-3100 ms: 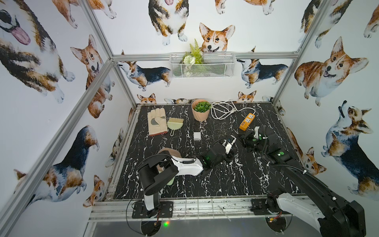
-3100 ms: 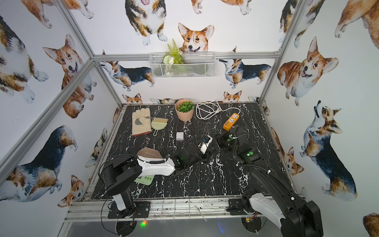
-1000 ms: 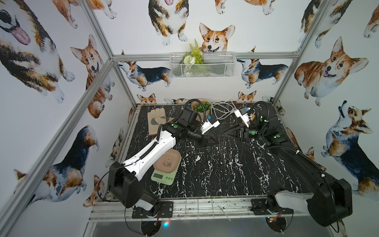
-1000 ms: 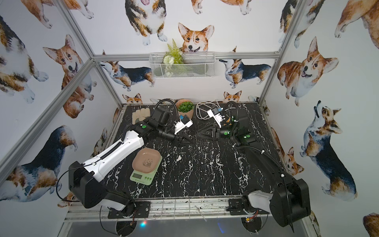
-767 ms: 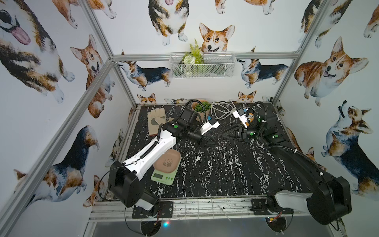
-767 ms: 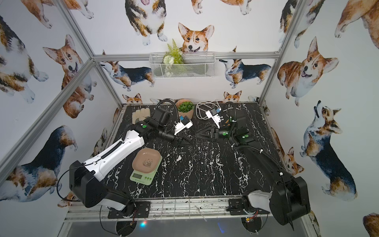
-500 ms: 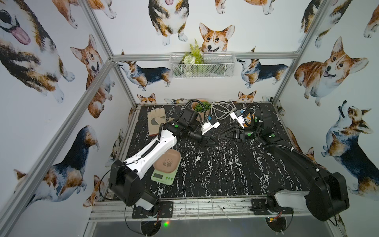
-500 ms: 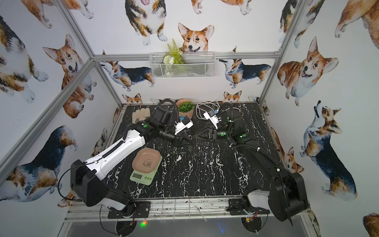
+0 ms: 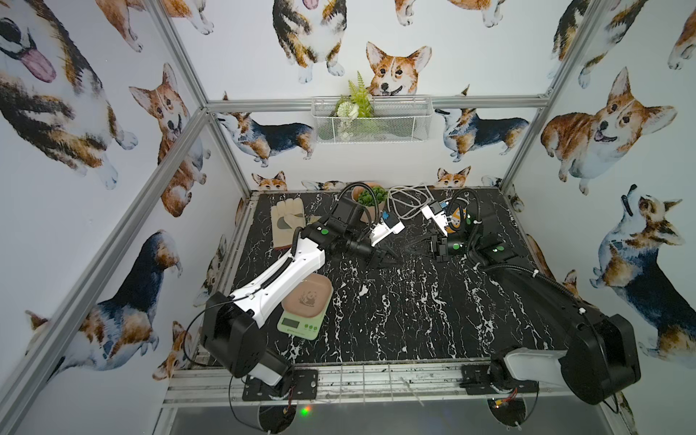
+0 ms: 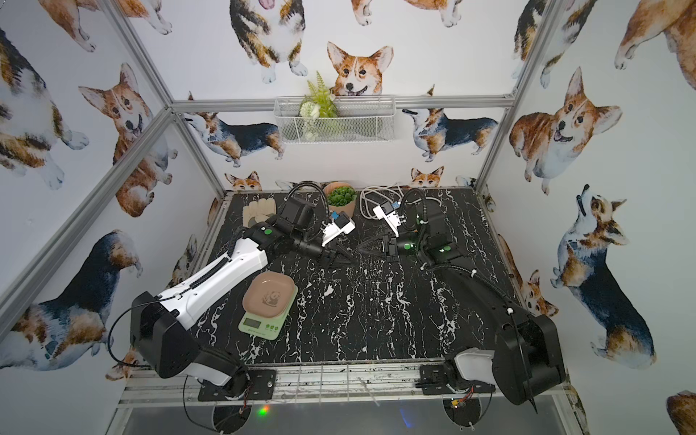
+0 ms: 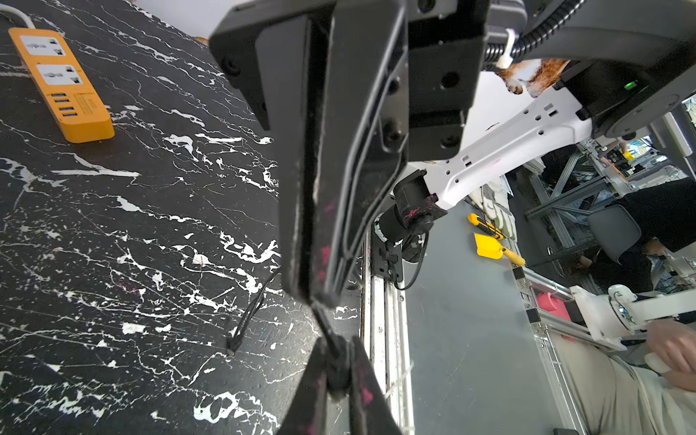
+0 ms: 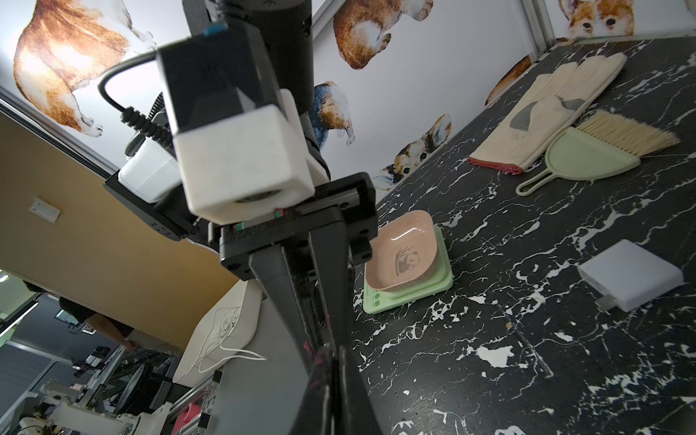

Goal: Charge the electronic scale
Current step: Pick up the charging cable from the center of the board.

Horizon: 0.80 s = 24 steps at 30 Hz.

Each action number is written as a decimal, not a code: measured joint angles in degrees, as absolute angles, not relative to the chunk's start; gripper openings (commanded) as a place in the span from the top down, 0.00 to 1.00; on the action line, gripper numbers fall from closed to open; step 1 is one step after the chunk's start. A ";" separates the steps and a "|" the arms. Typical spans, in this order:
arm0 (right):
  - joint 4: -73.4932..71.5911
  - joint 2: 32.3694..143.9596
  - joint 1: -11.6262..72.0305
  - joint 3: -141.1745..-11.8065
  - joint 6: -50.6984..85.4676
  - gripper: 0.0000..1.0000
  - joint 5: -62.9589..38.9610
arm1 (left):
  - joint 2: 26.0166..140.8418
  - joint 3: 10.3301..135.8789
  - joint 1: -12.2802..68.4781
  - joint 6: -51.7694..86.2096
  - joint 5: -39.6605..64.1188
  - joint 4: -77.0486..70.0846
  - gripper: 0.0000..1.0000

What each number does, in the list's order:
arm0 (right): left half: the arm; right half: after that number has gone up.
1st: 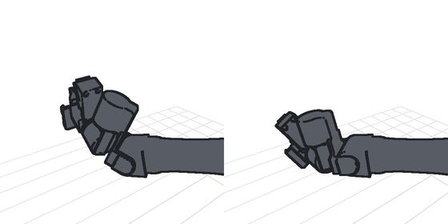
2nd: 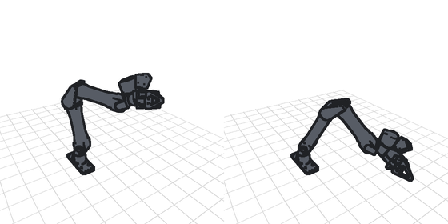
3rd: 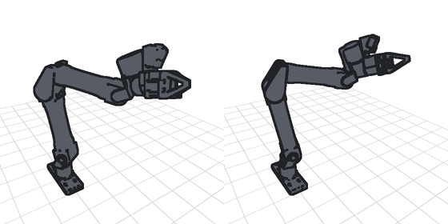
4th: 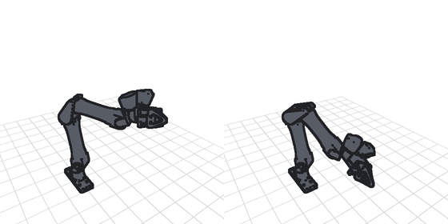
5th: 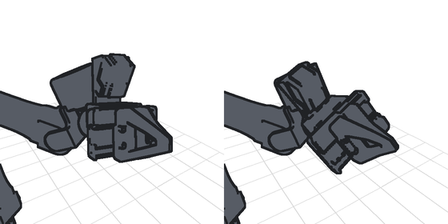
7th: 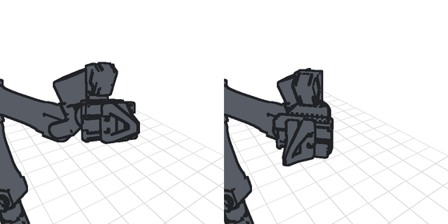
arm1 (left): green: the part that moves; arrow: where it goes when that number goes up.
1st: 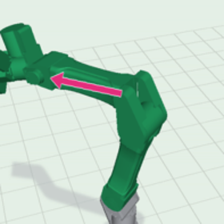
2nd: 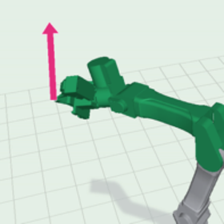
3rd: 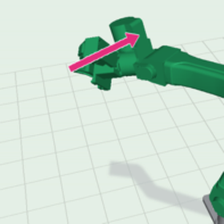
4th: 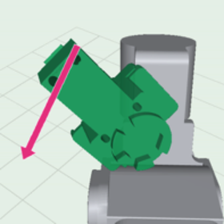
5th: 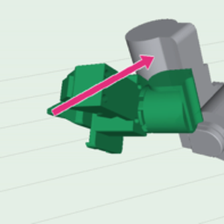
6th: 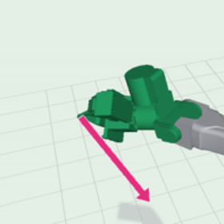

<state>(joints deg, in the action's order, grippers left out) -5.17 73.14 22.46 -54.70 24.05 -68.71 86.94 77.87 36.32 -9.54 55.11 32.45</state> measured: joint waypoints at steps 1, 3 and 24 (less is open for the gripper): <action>-5.19 72.82 22.46 -54.61 24.12 1.00 -68.27 | 86.59 77.19 36.32 -8.97 55.07 31.70 0.48; -5.23 71.99 22.46 -54.48 24.18 1.00 -67.07 | 85.38 75.00 36.27 -7.42 54.26 29.02 0.34; -30.70 66.00 22.46 -43.68 44.25 1.00 -52.42 | 72.90 54.35 35.75 8.67 48.60 -8.36 0.53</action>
<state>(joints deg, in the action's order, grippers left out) -30.70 66.00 22.46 -43.68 44.25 -52.42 72.90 54.35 35.75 8.67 48.60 -8.36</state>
